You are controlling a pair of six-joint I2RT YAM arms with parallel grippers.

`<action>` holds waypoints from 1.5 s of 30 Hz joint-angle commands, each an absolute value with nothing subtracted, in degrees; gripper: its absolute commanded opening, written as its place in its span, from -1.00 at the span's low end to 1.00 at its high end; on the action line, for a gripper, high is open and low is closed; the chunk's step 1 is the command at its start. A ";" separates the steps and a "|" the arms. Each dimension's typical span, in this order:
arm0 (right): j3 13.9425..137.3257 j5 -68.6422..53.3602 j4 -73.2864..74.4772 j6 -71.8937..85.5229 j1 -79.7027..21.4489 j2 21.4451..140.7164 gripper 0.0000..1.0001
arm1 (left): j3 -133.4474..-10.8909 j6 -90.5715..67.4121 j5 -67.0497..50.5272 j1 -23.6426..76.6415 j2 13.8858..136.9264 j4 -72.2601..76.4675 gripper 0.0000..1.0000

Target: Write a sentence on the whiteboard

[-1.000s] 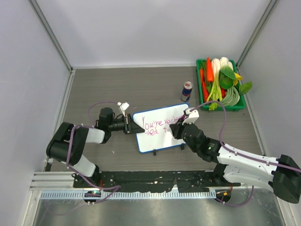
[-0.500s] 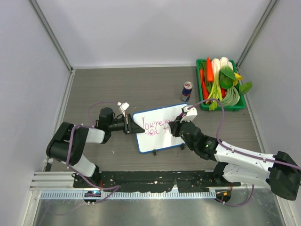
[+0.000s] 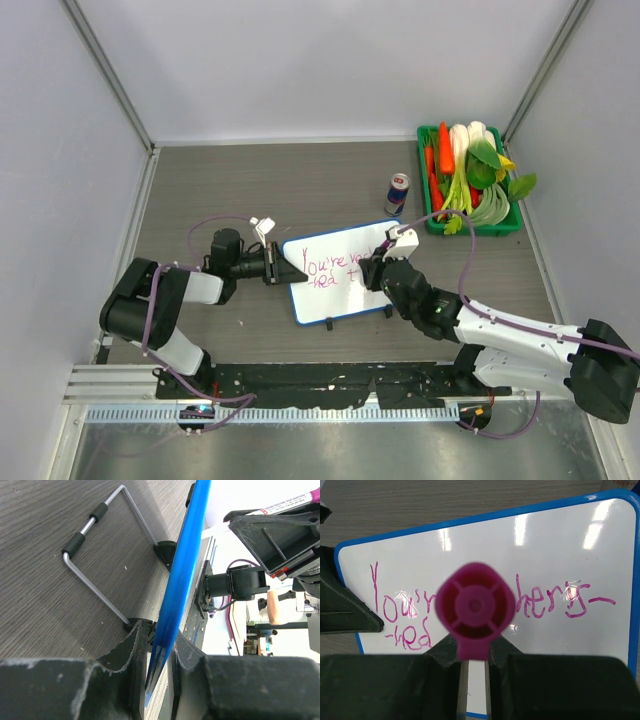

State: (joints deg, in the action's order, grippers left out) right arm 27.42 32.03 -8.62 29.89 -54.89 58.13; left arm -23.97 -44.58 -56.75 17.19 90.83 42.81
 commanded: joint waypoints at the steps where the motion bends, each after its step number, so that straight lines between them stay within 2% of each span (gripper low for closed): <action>1: 26.28 32.79 -7.91 29.27 -54.84 57.22 -0.97 | -22.59 -43.68 -54.49 17.40 92.28 39.73 -1.00; 17: 23.47 28.65 -7.47 31.02 -54.93 56.07 -0.97 | -22.59 -44.03 -54.93 17.40 92.46 40.25 -1.00; 45: 28.65 37.70 -9.58 29.71 -54.76 58.71 -0.97 | -22.50 -44.91 -55.37 17.49 93.52 41.84 -1.00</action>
State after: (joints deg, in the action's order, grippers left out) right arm 26.20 32.58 -9.32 30.35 -55.07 57.80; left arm -23.94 -45.06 -57.43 17.12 91.92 44.56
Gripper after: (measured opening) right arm 0.173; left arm 0.205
